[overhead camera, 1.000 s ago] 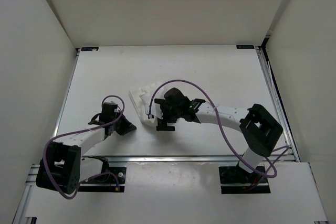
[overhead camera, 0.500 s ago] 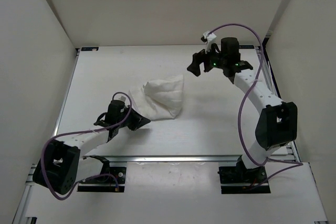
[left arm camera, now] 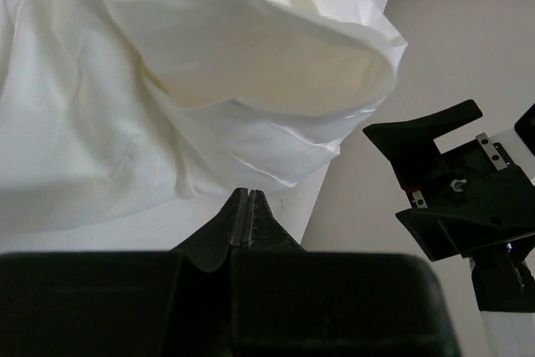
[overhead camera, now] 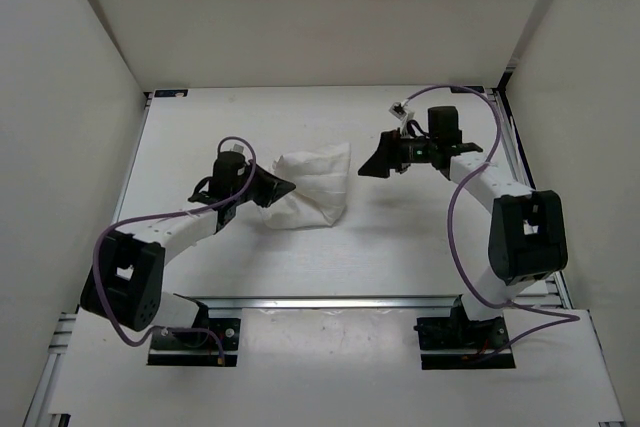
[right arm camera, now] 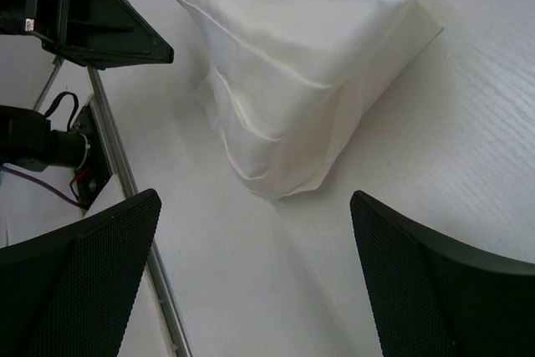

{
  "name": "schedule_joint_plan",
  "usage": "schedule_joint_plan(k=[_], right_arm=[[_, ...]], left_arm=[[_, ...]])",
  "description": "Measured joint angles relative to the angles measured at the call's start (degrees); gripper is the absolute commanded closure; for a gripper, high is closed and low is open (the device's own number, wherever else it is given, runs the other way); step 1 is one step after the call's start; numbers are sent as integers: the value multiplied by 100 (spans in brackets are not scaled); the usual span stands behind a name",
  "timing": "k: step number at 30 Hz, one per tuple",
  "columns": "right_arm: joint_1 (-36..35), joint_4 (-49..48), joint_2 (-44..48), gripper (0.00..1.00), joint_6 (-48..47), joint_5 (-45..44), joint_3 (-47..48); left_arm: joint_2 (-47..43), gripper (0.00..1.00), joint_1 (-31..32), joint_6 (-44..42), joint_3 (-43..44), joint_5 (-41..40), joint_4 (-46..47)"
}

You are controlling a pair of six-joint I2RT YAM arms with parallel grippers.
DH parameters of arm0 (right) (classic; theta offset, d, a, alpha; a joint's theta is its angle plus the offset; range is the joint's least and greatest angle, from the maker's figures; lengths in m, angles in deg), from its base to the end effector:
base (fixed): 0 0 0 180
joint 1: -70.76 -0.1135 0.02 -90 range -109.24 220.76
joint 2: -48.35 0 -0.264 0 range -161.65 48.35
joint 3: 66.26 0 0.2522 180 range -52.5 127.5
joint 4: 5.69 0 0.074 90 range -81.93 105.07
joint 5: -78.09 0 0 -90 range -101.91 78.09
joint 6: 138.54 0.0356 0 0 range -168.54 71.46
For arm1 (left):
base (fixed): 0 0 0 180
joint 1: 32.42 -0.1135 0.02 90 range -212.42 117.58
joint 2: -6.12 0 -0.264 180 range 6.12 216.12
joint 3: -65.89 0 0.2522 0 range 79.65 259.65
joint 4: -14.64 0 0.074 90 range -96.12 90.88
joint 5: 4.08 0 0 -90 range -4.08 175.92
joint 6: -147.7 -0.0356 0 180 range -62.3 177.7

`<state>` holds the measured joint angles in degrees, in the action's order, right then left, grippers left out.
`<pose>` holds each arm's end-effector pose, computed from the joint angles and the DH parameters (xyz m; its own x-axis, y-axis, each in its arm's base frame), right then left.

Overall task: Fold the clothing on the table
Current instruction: Fold the skirt

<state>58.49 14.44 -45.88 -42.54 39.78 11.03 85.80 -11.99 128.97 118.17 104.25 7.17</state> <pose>0.3433 0.1032 0.2454 -0.6635 -0.0780 -0.7441 -0.6779 0.4835 0.5538 0.2632 -0.1100 0.1955 -0.7148 -0.6931 -0.0932 -0.3233 0.4457 -0.8347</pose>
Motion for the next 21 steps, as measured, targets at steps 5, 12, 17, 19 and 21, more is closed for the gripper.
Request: schedule_joint_plan(k=[5,12,17,19,21], right_arm=[[-229,-566,-162,1,7,-17,7],[-691,-1054,-1064,1,-26,-269,243],[-776,-1113,-1287,0,-70,-420,437],[-802,-1150,-1287,1,-94,-459,527],[-831,-1198,-1287,1,-116,-492,614]], left_arm=[[4,100,-170,-76,92,-7,-254],[52,100,-420,-236,31,-103,-498],[708,100,-337,-267,262,-125,-468],[1019,100,-315,-293,457,-138,-463],[1239,100,-306,-310,643,-142,-457]])
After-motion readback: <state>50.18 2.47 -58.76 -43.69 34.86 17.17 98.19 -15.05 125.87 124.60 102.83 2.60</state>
